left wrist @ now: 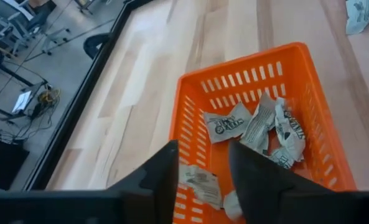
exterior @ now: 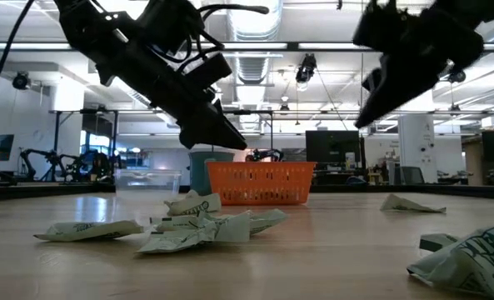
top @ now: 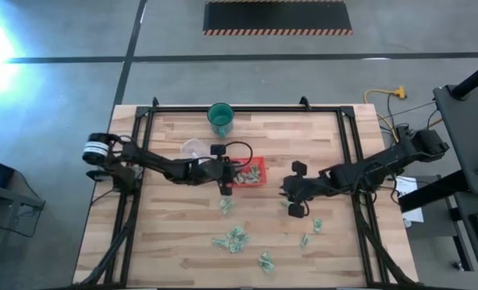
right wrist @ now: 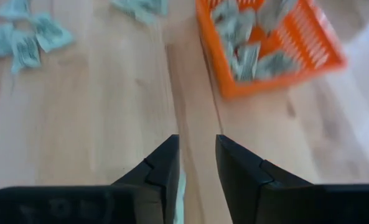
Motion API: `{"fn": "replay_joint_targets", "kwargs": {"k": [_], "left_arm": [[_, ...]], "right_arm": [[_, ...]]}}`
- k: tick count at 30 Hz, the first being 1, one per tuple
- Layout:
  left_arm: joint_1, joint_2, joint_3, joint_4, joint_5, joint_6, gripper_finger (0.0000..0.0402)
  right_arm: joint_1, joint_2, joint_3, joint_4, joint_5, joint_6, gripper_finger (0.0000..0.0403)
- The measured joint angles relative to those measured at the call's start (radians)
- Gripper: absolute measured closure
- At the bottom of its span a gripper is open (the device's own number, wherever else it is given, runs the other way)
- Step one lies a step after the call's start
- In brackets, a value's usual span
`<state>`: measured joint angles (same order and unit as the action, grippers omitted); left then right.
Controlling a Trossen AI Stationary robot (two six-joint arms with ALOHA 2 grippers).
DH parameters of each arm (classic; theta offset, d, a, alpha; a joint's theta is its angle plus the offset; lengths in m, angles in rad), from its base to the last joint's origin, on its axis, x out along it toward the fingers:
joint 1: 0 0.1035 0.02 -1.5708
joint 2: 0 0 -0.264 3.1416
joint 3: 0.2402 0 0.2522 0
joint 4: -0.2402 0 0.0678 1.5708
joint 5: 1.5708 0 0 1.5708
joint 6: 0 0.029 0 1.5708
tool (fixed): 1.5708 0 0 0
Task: Pick and place items into bin
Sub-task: Put the stevia packet into the orange bin
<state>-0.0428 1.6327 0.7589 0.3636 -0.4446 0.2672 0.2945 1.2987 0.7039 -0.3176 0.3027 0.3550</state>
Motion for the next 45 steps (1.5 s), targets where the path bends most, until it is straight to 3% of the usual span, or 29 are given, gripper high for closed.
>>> {"fn": "replay_joint_targets", "kwargs": {"k": [5,14,26,31,38,45], "left_arm": [[-0.051,-0.083,0.0,-0.096,0.001,-0.007,0.0248],[-0.192,-0.33,-0.011,-0.278,-0.01,-0.078,0.0246],[-0.34,-0.57,-0.116,-0.308,-0.058,-0.105,0.0246],[-0.352,-0.62,-0.14,-0.305,-0.066,-0.108,0.0246],[-0.358,-0.622,-0.144,-0.304,-0.067,-0.108,0.0246],[-0.357,-0.62,-0.144,-0.305,-0.067,-0.107,0.0246]], "right_arm": [[0.032,0.043,-0.086,0.019,0.0,0.085,0.0289],[0.057,0.13,-0.134,0.164,-0.013,0.11,0.0242],[0.057,0.231,-0.131,0.195,-0.049,0.111,0.0209],[0.057,0.232,-0.124,0.182,-0.049,0.092,0.0247],[0.056,0.219,-0.124,0.164,-0.038,0.023,0.0374],[0.056,0.215,-0.123,0.166,-0.021,-0.01,0.0393]]}}
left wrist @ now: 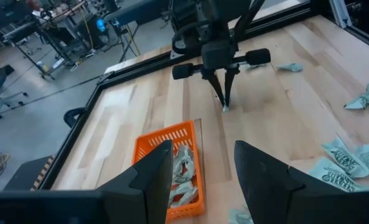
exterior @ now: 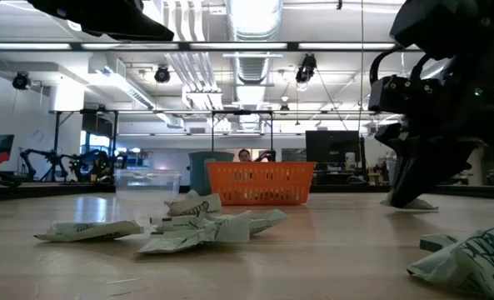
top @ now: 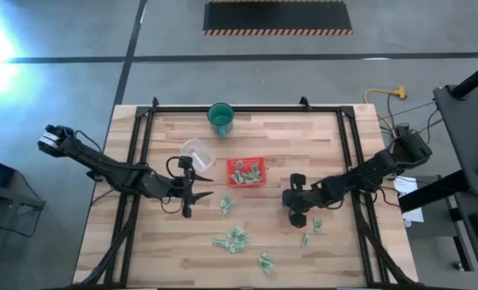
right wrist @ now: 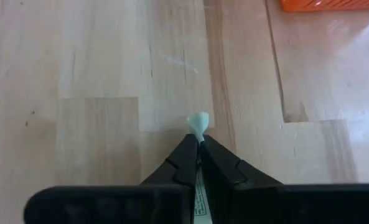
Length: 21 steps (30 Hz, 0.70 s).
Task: Pick and place items into bin
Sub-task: Put the stevia packet into the orange bin
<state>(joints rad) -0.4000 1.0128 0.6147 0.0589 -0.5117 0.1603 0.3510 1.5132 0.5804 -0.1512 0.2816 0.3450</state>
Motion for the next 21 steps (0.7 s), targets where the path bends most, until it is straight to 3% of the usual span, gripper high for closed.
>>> {"fn": "replay_joint_targets", "kwargs": {"k": [6,14,21], "left_arm": [[0.0,0.0,-0.002,-0.001,0.0,0.001,0.0246],[0.0,0.0,-0.005,-0.001,0.0,0.003,0.0246],[0.0,0.0,-0.018,0.0,0.0,0.003,0.0246]], "right_arm": [[0.0,-0.03,0.001,0.005,0.036,-0.035,0.0394],[-0.037,-0.095,0.068,0.117,0.27,-0.292,0.0394],[-0.175,-0.092,0.136,0.283,0.258,-0.45,0.0394]]}}
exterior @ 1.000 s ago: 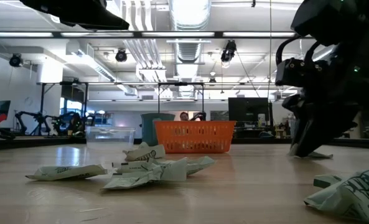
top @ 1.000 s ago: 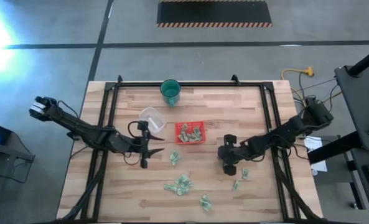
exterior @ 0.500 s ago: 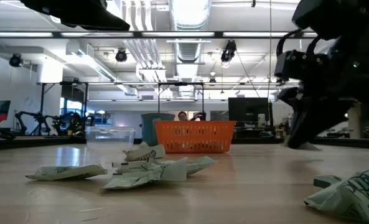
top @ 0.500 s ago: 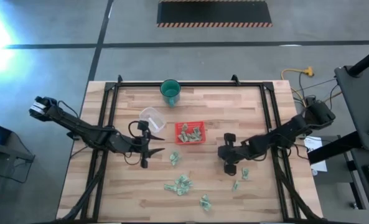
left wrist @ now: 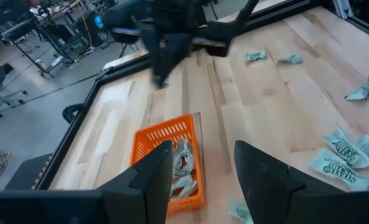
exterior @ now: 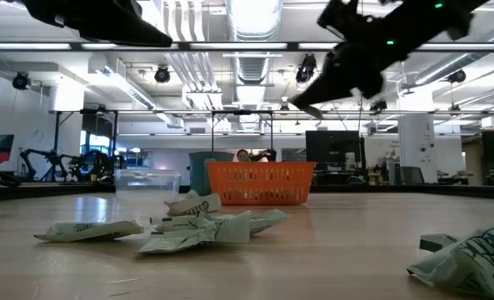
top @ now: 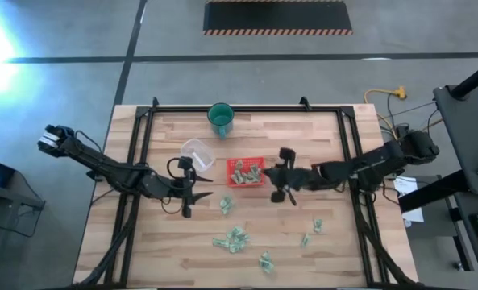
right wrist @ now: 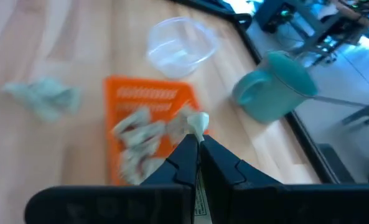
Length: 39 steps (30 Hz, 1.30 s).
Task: Pick and place items into bin
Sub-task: Put the stevia packet into the orange bin
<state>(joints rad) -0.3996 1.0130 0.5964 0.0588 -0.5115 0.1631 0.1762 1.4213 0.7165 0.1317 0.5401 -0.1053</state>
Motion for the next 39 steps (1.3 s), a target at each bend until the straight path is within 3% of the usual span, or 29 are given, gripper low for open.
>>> {"fn": "replay_joint_targets", "kwargs": {"k": [8,16,23,35,39], "left_arm": [[0.0,0.0,-0.041,0.0,0.016,0.0,0.0246],[0.0,0.0,-0.046,0.002,0.044,-0.001,0.0246],[0.0,0.007,-0.047,0.0,0.045,-0.002,0.0246],[0.0,0.085,-0.047,0.0,0.048,-0.003,0.0246],[0.002,0.124,-0.042,-0.001,0.162,-0.046,0.0246]], "right_arm": [[-0.187,0.09,0.001,0.168,-0.282,0.005,0.0394],[-0.231,0.228,0.041,0.197,-0.29,0.001,0.0394],[-0.229,0.252,0.067,0.196,-0.29,0.022,0.0389],[-0.222,0.233,0.066,0.173,-0.31,-0.008,0.0273],[-0.197,0.18,0.066,0.122,-0.31,-0.041,0.0249]]}}
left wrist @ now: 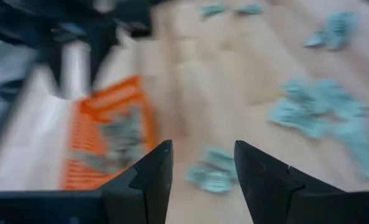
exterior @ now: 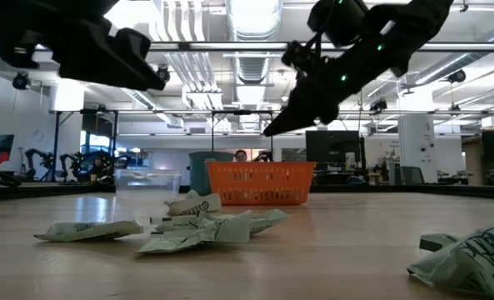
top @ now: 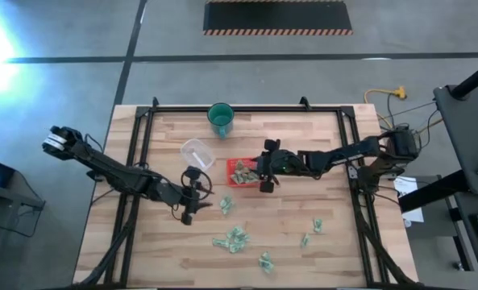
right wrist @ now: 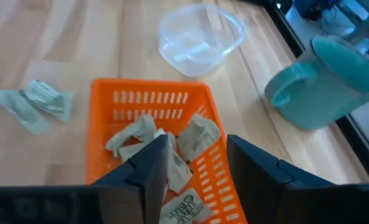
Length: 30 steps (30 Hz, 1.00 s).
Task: Pick and place items into bin
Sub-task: Put the stevia packet into the orange bin
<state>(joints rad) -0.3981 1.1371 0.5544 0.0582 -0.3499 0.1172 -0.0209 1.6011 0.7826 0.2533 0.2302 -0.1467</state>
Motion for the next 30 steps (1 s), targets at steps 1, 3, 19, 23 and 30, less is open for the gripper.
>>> {"fn": "replay_joint_targets", "kwargs": {"k": [1,3,19,23,30], "left_arm": [[0.0,0.013,0.002,0.0,0.036,-0.023,0.0246],[0.0,0.039,0.007,0.003,0.091,-0.096,0.0246],[0.047,0.327,0.087,-0.016,0.131,-0.182,0.0246],[0.075,0.375,0.113,-0.024,0.13,-0.181,0.0246],[0.109,0.436,0.119,-0.047,0.131,-0.153,0.0246]], "right_arm": [[0.009,-0.018,0.0,-0.013,0.003,-0.003,0.0245],[0.03,-0.058,0.0,-0.043,0.005,-0.003,0.0241],[0.283,-0.305,-0.001,-0.236,0.197,0.005,0.0262],[0.312,-0.316,-0.001,-0.237,0.218,0.004,0.0266],[0.311,-0.311,-0.001,-0.246,0.219,0.005,0.0271]]}}
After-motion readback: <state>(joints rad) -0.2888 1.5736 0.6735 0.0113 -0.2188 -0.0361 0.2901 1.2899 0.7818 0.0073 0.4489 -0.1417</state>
